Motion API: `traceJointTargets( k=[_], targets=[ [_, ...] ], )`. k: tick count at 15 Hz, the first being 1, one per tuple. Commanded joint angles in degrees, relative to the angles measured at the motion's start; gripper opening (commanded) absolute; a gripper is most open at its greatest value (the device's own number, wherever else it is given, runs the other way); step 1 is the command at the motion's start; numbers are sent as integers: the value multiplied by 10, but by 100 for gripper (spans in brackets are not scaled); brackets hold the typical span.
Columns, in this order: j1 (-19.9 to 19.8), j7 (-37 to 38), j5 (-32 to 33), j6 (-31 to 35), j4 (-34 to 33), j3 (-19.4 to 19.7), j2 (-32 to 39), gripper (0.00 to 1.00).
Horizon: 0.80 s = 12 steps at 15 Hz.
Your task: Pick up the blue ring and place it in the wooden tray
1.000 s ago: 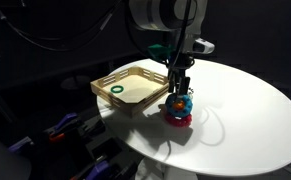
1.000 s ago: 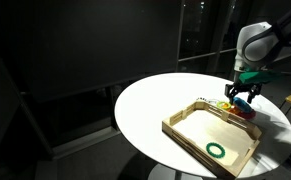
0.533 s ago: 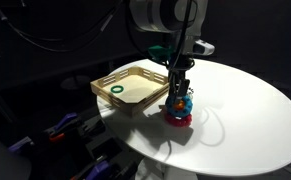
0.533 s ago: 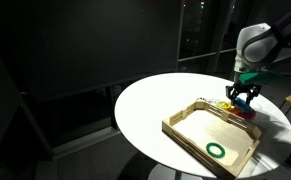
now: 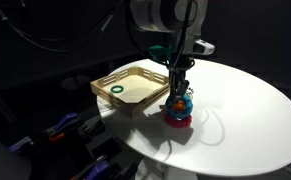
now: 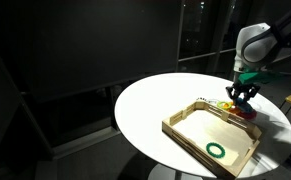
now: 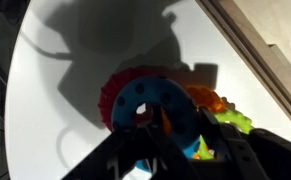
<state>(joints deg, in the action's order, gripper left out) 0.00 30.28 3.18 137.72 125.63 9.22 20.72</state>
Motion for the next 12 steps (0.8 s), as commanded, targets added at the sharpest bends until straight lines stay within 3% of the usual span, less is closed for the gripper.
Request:
traceJointTargets(
  k=[1, 12],
  targets=[
    [8, 13, 4, -3, -7, 8, -5, 15],
    [9, 10, -4, -27, -17, 1, -42, 11]
  ],
)
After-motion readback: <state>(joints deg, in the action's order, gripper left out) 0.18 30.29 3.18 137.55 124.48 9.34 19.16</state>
